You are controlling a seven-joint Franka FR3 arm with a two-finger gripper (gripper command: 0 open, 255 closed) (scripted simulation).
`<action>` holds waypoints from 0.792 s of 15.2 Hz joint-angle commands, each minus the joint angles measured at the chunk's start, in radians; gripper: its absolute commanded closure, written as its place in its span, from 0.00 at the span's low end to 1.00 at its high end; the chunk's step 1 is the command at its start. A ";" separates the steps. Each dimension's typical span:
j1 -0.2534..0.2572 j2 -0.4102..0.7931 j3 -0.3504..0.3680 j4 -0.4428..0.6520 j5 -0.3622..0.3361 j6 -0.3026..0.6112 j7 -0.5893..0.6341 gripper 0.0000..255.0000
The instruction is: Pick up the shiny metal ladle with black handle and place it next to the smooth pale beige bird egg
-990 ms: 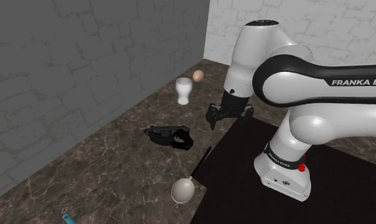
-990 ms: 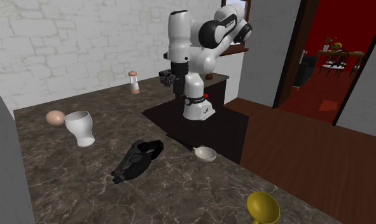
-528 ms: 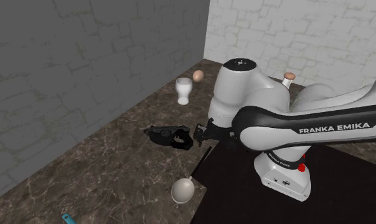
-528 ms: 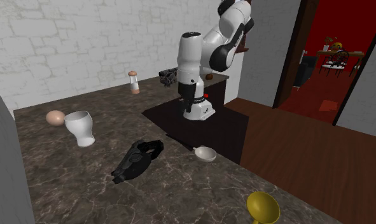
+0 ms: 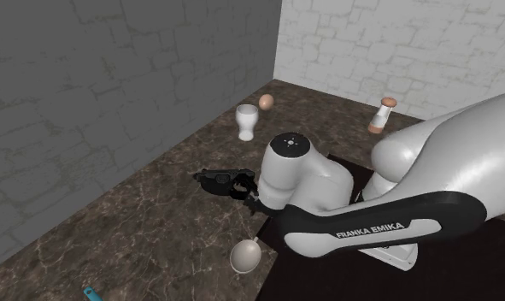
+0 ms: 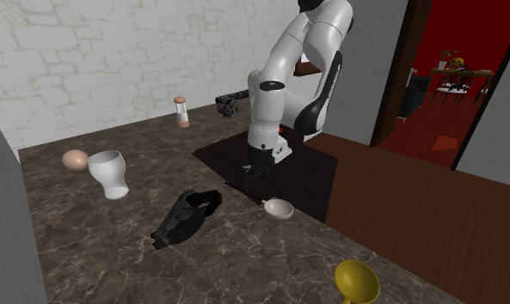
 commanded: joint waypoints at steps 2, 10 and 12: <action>-0.134 0.044 0.142 0.022 0.052 0.076 -0.026 0.00; -0.271 0.059 0.290 0.045 0.128 0.133 -0.085 0.00; -0.271 0.059 0.290 0.045 0.128 0.133 -0.085 0.00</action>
